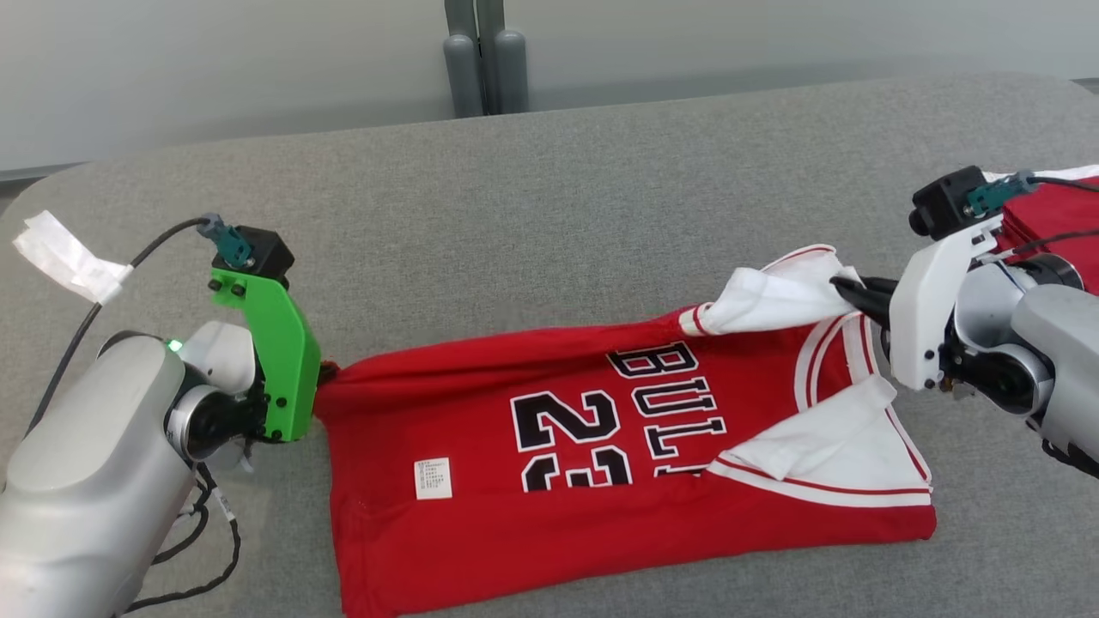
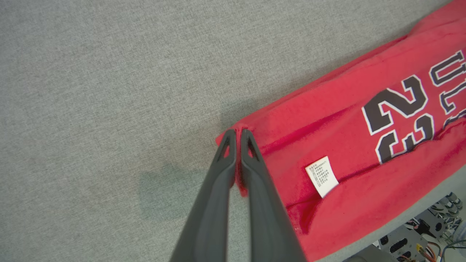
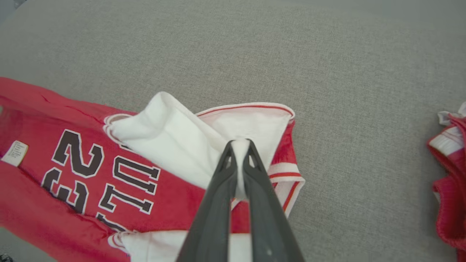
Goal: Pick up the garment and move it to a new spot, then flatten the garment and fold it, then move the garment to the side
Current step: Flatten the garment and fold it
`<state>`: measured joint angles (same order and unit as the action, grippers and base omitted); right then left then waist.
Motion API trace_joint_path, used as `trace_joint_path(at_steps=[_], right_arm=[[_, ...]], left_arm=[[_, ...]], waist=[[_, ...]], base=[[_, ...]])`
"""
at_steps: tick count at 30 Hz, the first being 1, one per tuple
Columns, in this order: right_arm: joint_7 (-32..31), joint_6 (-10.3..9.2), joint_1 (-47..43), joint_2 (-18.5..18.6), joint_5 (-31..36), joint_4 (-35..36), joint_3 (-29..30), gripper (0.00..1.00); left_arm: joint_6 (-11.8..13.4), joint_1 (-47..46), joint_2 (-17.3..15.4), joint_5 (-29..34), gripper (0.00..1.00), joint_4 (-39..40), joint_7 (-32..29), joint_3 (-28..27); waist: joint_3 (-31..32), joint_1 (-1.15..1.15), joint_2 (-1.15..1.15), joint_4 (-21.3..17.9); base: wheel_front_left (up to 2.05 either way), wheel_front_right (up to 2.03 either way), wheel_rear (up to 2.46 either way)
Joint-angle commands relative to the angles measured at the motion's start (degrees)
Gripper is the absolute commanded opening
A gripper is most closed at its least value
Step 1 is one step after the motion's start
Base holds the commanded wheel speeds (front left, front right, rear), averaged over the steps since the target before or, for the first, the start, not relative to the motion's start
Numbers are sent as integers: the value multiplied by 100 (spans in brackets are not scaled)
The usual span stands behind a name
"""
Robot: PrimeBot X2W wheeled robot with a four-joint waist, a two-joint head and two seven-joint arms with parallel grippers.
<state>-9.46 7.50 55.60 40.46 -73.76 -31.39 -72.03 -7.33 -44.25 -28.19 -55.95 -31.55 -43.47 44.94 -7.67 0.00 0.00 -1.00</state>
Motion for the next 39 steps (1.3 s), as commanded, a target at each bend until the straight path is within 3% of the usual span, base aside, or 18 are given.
trace_joint_path(at_steps=[1, 14, 28, 29, 30, 31, 32, 33, 39], right_arm=[[-132, -2, -147, 64, -98, 105, -34, 0], [-563, -2, -721, 507, -334, 812, -106, 0], [-661, -2, -967, 458, 17, 345, -127, 0], [-685, -2, -972, 440, 31, 304, -128, 30], [-698, -2, -975, 425, 49, 275, -128, 44], [-702, -2, -986, 409, 57, 243, -128, 100], [-714, -2, -994, 395, 56, 229, -129, 100], [-741, -2, -1013, 374, 49, 218, -129, 100], [-843, -2, -1134, 307, -33, 173, -131, 100]], left_arm=[[-23, 99, -88, -34, 0, 36, -57, 53], [-19, 522, -323, -357, 0, 283, -649, 450], [82, 866, -349, -623, 0, 538, -784, 473], [79, 872, -355, -628, 0, 544, -779, 475], [77, 879, -357, -630, 0, 548, -774, 477], [81, 887, -352, -642, 35, 552, -756, 472], [82, 895, -344, -647, 64, 553, -743, 464], [80, 916, -329, -663, 100, 557, -752, 465], [74, 921, -330, -695, 100, 592, -699, 425]], waist=[[95, 0, 0, -72], [298, 0, 0, -154], [358, 0, 0, -145], [356, 0, 0, -142], [354, 0, 0, -139], [351, 0, 0, -136], [348, 0, 0, -133], [345, 0, 0, -130], [404, 0, 0, -109]], base=[[0, 0, 0], [0, 0, 0], [0, 0, 0], [0, 0, 0], [0, 0, 0], [0, 0, 0], [0, 0, 0], [0, 0, 0], [0, 0, 0]])
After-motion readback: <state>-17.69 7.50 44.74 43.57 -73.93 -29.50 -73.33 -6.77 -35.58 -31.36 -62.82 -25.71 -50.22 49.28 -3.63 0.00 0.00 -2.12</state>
